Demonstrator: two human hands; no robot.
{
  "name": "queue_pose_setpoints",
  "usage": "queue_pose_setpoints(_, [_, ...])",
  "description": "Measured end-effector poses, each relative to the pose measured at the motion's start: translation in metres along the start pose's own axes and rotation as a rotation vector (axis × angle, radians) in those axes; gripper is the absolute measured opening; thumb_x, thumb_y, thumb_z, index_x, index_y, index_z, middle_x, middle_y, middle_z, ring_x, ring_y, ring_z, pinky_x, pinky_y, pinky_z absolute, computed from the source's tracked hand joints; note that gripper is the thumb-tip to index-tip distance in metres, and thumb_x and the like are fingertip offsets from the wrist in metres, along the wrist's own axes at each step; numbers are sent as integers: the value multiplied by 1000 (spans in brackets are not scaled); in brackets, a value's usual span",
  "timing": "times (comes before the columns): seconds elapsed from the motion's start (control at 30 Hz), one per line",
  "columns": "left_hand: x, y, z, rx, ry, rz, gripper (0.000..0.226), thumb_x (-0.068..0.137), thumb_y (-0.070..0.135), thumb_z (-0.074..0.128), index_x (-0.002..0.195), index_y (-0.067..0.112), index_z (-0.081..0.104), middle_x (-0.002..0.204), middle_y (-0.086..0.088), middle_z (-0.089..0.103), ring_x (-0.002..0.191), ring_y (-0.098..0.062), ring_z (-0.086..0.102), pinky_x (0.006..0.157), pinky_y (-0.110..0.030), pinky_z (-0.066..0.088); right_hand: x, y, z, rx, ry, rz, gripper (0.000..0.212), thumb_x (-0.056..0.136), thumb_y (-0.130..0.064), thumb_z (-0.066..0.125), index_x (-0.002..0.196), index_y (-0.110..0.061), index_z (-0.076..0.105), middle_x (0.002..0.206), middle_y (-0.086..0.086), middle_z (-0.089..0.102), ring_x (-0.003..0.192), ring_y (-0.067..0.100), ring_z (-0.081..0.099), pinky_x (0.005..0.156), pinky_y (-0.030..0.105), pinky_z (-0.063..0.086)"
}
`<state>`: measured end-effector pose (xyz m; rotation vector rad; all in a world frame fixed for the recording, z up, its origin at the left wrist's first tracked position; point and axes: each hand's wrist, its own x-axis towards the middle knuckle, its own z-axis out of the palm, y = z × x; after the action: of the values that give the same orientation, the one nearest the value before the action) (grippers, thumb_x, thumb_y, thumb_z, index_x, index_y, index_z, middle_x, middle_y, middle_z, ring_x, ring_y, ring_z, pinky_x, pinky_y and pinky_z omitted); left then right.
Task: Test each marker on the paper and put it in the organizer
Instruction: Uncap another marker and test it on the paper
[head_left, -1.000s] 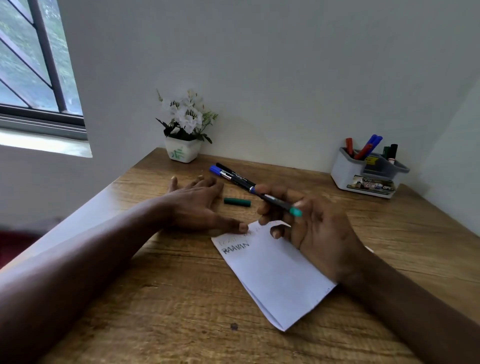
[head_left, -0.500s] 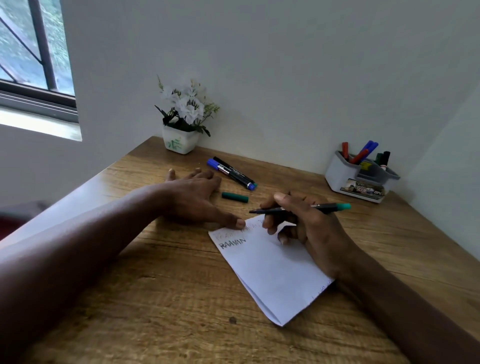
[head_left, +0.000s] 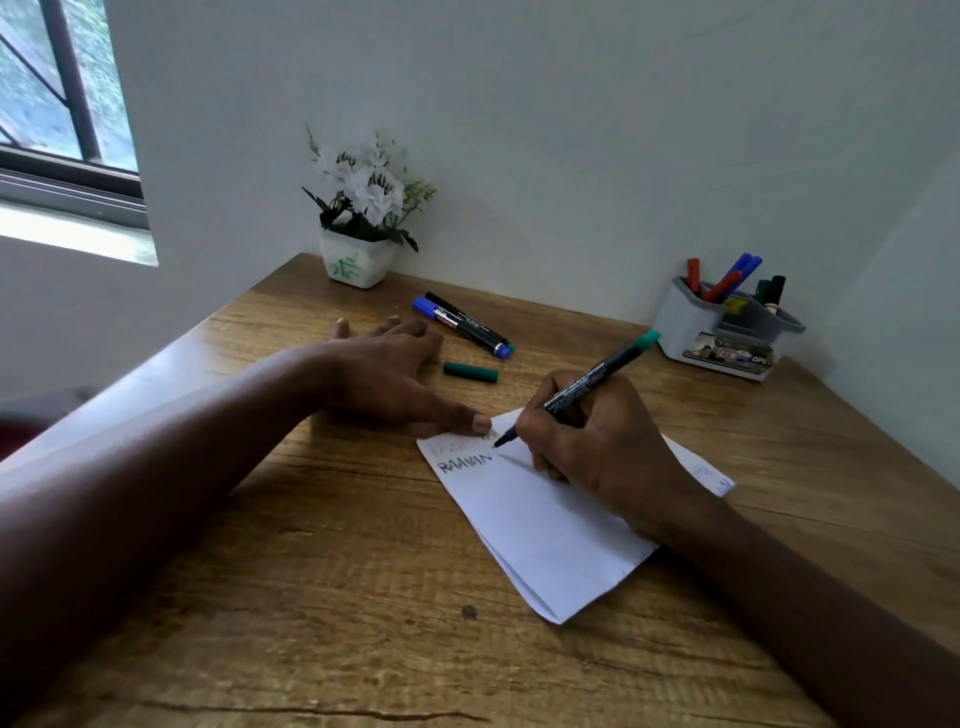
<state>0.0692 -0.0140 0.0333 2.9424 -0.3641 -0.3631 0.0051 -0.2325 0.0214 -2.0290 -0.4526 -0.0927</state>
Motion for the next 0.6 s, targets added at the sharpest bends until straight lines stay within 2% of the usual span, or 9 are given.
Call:
queue_pose_setpoints(0.1, [1, -1, 0, 3, 7, 8, 133, 50, 96, 41, 160, 27, 14, 170, 3, 1, 156, -22, 0, 120, -66, -4, 0, -1, 0, -43, 14, -29, 34, 67, -48, 67, 71, -15, 65, 58, 4, 66, 54, 14, 60, 56, 40, 52])
queue_pose_setpoints(0.17, [1, -1, 0, 2, 19, 15, 132, 50, 97, 42, 159, 27, 17, 170, 4, 4, 155, -21, 1, 120, -66, -3, -1, -2, 0, -72, 13, -40, 31, 71, -46, 67, 72, -15, 66, 59, 4, 66, 57, 14, 59, 62, 46, 54])
queue_pose_setpoints(0.23, [1, -1, 0, 2, 23, 17, 132, 50, 97, 42, 158, 26, 18, 170, 4, 5, 155, -22, 1, 120, -66, -3, -1, -2, 0, -69, 6, -52, 25, 76, -40, 68, 71, -16, 65, 58, 3, 67, 55, 11, 60, 59, 43, 54])
queue_pose_setpoints(0.33, [0, 0, 0, -4, 20, 9, 131, 50, 97, 43, 158, 27, 18, 170, 4, 4, 155, -22, 3, 120, -66, -2, 0, 0, -1, -42, 4, -56, 21, 82, -27, 69, 67, -16, 62, 53, 0, 65, 49, 8, 59, 55, 30, 49])
queue_pose_setpoints(0.47, [-2, 1, 0, -8, 20, 9, 129, 52, 96, 43, 158, 27, 18, 170, 4, 5, 155, -22, 4, 120, -66, -2, -1, 1, -2, -28, -16, -43, 18, 89, -19, 69, 73, -14, 64, 57, -1, 67, 53, 5, 62, 56, 20, 48])
queue_pose_setpoints(0.53, [-3, 1, -1, -7, 19, 6, 128, 52, 95, 43, 158, 27, 18, 169, 4, 6, 155, -22, 4, 120, -65, -1, -1, 1, -1, -48, -14, -39, 16, 89, -21, 69, 75, -13, 65, 58, -1, 68, 54, 4, 62, 56, 19, 48])
queue_pose_setpoints(0.6, [-4, 2, -1, -12, 17, 4, 129, 52, 95, 42, 158, 27, 18, 169, 4, 5, 155, -22, 5, 120, -65, -1, 0, 0, -1, -63, 10, -40, 19, 86, -25, 69, 71, -15, 63, 56, -1, 66, 52, 5, 61, 56, 24, 49])
